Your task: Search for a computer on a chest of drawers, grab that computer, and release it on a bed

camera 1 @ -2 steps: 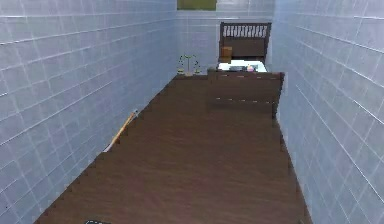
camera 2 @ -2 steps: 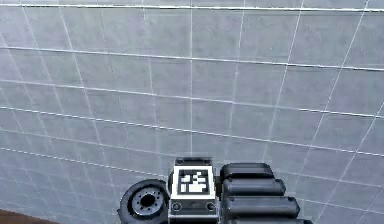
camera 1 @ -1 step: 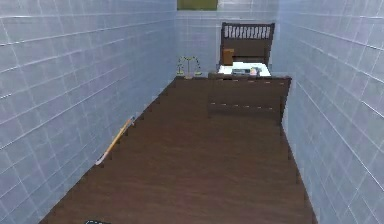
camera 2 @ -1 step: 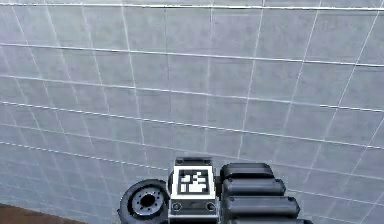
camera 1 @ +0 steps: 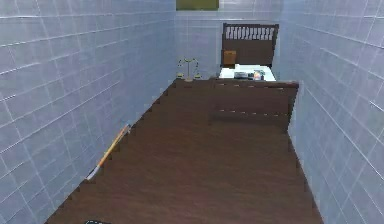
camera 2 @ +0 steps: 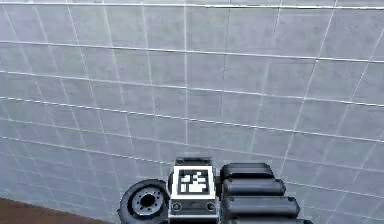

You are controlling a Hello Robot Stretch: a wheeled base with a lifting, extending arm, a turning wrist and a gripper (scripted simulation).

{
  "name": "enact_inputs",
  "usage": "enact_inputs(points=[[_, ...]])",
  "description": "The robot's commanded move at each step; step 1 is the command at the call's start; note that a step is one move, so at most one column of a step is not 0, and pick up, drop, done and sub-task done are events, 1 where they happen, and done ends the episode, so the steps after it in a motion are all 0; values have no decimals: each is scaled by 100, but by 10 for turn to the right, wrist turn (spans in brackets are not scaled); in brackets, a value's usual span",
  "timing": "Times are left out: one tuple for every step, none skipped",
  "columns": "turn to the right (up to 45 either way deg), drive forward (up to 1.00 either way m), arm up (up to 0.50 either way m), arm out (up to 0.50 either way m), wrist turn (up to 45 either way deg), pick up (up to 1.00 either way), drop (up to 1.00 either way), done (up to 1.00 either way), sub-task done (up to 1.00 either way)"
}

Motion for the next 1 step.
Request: enact_inputs(points=[[450,0,0,0,0,0,0,0,0]])
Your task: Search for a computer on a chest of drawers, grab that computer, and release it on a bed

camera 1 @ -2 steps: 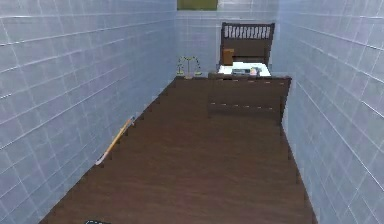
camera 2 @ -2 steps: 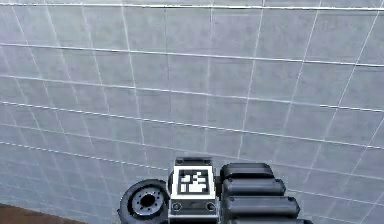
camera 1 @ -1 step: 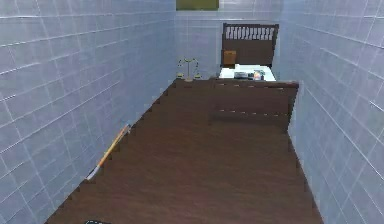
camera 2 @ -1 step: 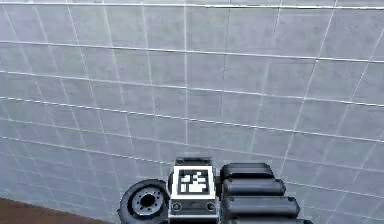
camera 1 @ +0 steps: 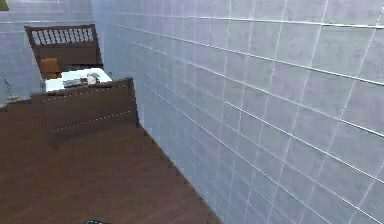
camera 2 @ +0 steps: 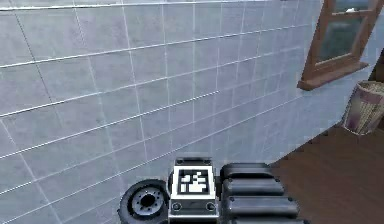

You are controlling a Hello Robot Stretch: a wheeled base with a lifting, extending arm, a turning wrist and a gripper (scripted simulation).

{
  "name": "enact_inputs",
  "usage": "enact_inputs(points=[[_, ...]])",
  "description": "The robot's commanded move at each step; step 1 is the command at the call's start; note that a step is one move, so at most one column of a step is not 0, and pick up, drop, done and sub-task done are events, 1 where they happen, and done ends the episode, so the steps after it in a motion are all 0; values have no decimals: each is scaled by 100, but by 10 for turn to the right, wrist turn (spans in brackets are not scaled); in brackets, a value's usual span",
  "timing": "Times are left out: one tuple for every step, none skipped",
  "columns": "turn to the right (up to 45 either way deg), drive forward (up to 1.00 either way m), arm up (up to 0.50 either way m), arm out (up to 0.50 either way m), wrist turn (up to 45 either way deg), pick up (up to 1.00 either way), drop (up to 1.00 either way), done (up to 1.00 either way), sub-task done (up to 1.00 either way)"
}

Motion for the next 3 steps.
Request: enact_inputs(points=[[450,0,0,0,0,0,0,0,0],[450,0,0,0,0,0,0,0,0],[390,0,0,0,0,0,0,0,0]])
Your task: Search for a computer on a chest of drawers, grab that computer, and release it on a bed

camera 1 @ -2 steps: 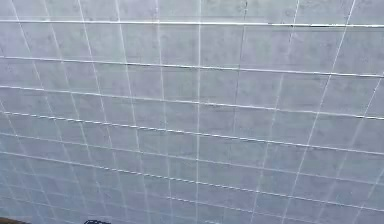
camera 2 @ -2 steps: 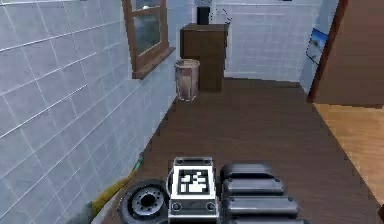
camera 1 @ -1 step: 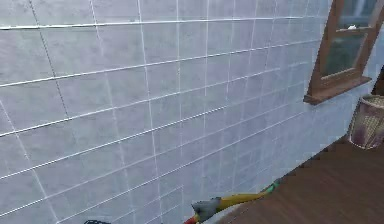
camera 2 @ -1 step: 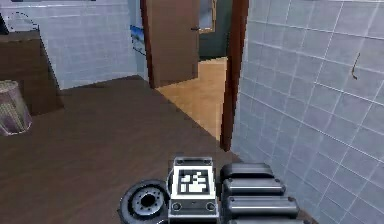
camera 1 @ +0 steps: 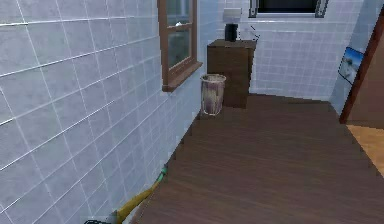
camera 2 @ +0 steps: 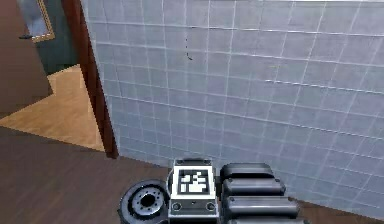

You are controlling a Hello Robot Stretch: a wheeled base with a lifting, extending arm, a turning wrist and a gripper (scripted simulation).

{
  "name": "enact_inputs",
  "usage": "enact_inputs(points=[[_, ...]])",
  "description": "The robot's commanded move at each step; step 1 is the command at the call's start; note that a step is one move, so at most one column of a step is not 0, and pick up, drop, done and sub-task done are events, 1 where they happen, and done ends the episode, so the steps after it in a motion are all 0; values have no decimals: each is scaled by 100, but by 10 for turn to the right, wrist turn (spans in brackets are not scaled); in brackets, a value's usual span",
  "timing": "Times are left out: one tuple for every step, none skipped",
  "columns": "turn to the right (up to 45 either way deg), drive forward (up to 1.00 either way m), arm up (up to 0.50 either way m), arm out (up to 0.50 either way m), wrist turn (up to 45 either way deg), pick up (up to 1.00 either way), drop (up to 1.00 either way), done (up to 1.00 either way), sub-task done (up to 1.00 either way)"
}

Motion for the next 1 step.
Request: enact_inputs(points=[[0,45,0,0,0,0,0,0,0]])
